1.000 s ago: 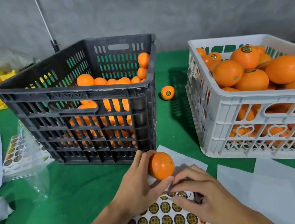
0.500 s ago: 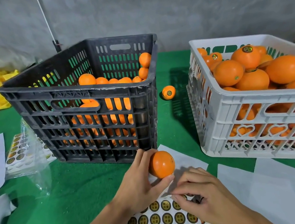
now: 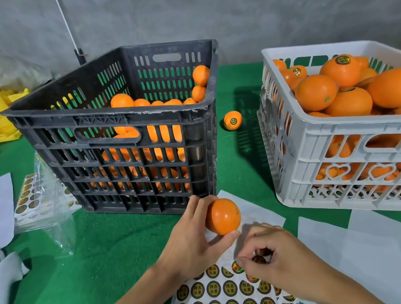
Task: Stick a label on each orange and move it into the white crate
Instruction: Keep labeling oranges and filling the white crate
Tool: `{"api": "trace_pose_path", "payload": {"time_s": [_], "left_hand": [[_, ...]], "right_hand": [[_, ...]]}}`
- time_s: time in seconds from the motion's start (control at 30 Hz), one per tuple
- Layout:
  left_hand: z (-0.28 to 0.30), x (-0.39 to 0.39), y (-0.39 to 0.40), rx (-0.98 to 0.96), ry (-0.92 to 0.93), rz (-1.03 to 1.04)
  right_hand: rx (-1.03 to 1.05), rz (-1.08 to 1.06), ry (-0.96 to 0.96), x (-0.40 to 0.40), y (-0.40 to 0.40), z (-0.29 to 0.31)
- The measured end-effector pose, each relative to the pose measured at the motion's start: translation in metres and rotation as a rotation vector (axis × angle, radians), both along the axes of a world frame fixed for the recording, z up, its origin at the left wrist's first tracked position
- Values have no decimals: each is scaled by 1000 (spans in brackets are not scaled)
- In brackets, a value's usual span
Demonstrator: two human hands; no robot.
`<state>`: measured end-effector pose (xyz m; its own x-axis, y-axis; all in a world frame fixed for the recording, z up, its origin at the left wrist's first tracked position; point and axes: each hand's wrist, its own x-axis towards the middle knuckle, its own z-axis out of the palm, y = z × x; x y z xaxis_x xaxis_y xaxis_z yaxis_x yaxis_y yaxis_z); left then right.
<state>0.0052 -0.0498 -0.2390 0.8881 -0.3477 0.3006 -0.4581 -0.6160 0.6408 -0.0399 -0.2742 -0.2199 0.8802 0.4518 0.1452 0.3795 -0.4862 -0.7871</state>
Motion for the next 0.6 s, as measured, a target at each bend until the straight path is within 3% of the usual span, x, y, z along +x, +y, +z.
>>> {"api": "trace_pose_path", "payload": {"time_s": [0.27, 0.6], "left_hand": [[1, -1, 0, 4, -4, -4], [-1, -1, 0, -12, -12, -4]], "right_hand": [[-164, 105, -133, 0, -12, 3], [-320, 202, -571, 5, -7, 2]]}}
